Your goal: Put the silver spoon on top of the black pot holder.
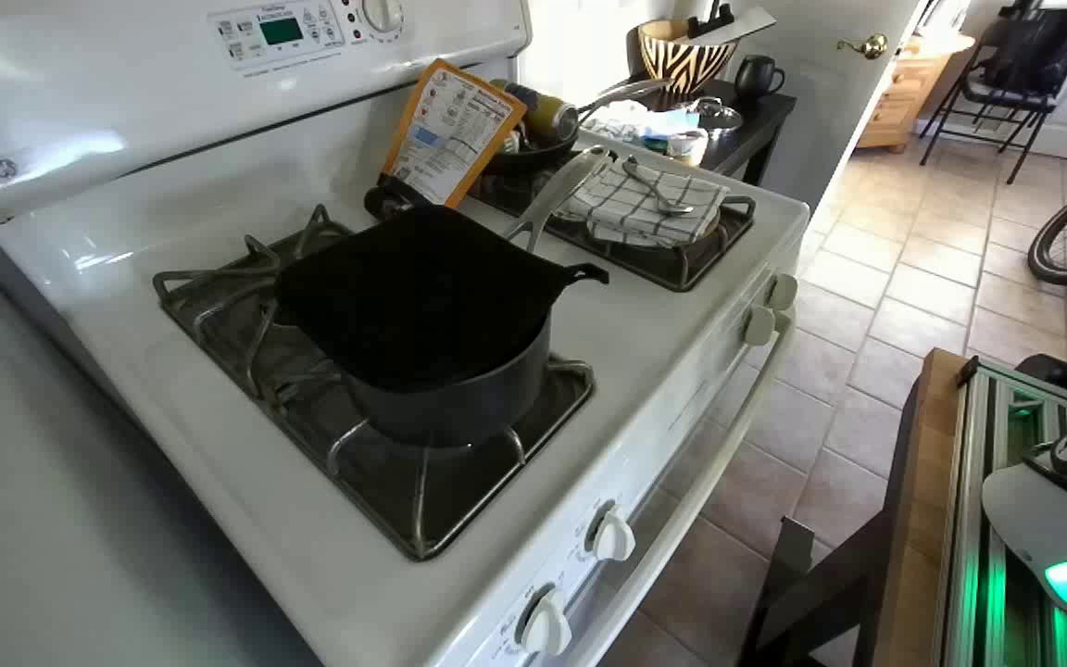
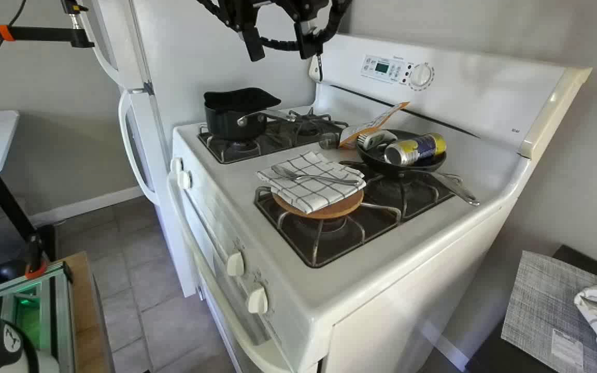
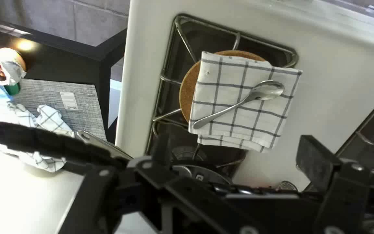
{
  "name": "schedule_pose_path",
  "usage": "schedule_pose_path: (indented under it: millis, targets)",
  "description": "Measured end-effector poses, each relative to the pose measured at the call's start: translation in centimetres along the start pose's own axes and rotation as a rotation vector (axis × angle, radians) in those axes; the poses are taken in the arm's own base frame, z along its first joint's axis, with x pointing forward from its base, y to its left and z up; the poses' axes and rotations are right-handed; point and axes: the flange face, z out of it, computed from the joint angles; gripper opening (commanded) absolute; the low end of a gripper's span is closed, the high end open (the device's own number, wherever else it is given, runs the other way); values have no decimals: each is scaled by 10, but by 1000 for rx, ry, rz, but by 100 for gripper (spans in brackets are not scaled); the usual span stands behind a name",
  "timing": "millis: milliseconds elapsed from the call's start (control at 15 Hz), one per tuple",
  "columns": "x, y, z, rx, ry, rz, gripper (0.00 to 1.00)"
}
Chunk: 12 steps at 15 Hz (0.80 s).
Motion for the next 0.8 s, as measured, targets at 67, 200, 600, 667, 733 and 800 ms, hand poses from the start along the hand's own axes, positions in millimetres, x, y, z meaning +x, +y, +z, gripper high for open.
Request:
schedule_pose_path:
  millis: [67, 200, 600, 667, 733, 800]
  targets:
    - [0, 0, 0, 0, 0, 0, 100]
    - [0, 0, 0, 0, 0, 0, 100]
    - [1, -1, 2, -1, -5, 47, 100]
    - [2, -2, 5, -4, -14, 101, 100]
    - [4, -3, 10, -9, -25, 155, 100]
    - [6, -6, 15, -13, -37, 207, 100]
